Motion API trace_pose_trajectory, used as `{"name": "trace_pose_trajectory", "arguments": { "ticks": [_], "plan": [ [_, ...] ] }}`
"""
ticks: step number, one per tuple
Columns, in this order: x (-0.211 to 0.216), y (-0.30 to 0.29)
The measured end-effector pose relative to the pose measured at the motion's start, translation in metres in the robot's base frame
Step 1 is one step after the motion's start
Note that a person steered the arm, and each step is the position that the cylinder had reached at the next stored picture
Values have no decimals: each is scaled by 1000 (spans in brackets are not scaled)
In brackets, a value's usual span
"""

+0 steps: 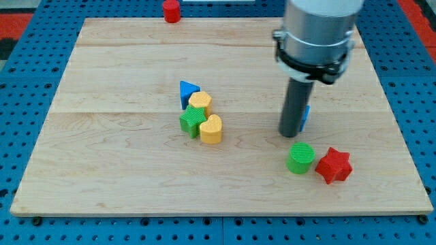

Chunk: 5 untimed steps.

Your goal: Push the blue cube into yellow hexagon

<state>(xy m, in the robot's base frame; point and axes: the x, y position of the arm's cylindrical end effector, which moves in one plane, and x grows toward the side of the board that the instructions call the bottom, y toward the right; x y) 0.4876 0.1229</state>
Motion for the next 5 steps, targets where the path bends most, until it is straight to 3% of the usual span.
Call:
{"name": "trace_pose_trajectory", "arguments": {
  "ticks": [2, 5],
  "plan": [
    [-18, 72],
    [-27, -3]
  ]
}}
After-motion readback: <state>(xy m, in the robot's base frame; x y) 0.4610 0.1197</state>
